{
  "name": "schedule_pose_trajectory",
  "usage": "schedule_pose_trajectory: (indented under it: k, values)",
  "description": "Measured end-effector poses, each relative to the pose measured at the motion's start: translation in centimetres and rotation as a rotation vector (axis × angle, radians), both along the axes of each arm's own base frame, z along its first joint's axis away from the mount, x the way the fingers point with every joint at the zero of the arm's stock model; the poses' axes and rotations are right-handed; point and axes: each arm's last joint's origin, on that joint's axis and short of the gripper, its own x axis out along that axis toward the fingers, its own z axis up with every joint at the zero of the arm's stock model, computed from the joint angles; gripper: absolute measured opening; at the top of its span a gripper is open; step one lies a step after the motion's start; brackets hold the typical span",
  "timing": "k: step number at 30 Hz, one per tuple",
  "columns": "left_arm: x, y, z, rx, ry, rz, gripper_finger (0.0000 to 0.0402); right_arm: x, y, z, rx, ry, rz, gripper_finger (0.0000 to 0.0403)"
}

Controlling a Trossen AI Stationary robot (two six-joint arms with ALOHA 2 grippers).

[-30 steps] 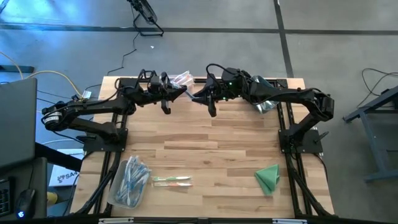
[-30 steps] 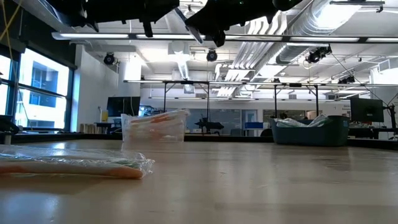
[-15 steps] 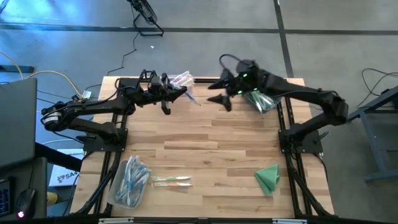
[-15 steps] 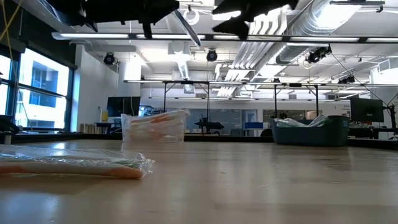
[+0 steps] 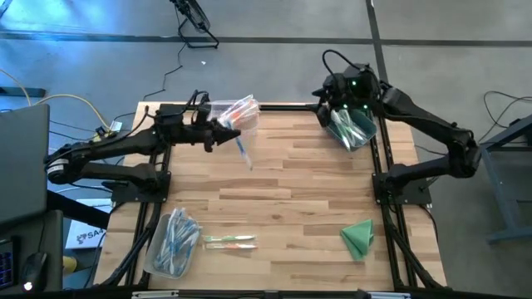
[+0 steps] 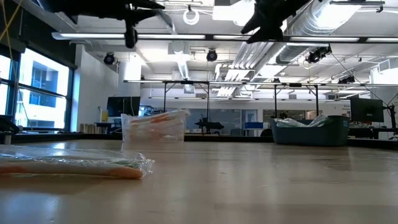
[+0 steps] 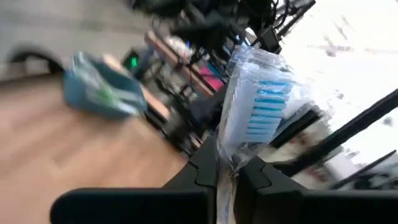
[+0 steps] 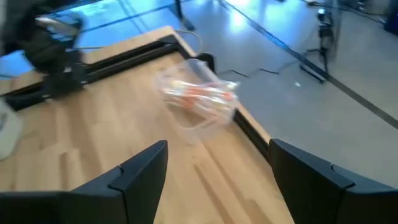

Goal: Pick & Place Toothbrushes
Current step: Put the blue toothbrush into the gray bin

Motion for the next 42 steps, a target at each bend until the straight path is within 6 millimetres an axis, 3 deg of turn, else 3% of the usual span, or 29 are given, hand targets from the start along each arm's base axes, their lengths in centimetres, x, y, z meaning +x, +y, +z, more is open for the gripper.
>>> schedule_pose_trajectory:
  k: [8, 18, 22, 27, 32, 36, 42]
  values:
    - [-2.7, -1.4, -0.1, -0.474, 0.107, -0.101, 0.0008, 0.7, -2.4, -1.8, 0.038, 0.060, -0.061, 0.0270]
    - [-4.7, -5.0, -2.1, -0.802, 0.415, -0.200, 0.0008, 3.2, -5.1, -6.2, 0.128, 0.179, -0.080, 0.0270]
    - [-5.4, -7.1, -2.5, -0.834, 0.572, -0.143, 0.0008, 3.9, -5.6, -7.5, 0.152, 0.211, -0.079, 0.0270]
    - [-7.7, -9.0, -0.5, -0.821, 0.803, -0.029, 0.0008, 4.1, -5.8, -7.9, 0.158, 0.218, -0.079, 0.0270]
    - [-9.4, -10.3, 1.6, -0.784, 0.912, 0.089, 0.0008, 4.2, -5.9, -7.8, 0.158, 0.207, -0.088, 0.0270]
    - [-9.3, -11.6, 0.7, -0.760, 1.082, 0.159, 0.0008, 4.3, -5.9, -7.7, 0.148, 0.193, -0.088, 0.0270]
    - [-7.3, -14.9, -1.1, -0.728, 1.209, 0.168, 0.0008, 4.4, -6.0, -7.6, 0.135, 0.174, -0.089, 0.0270]
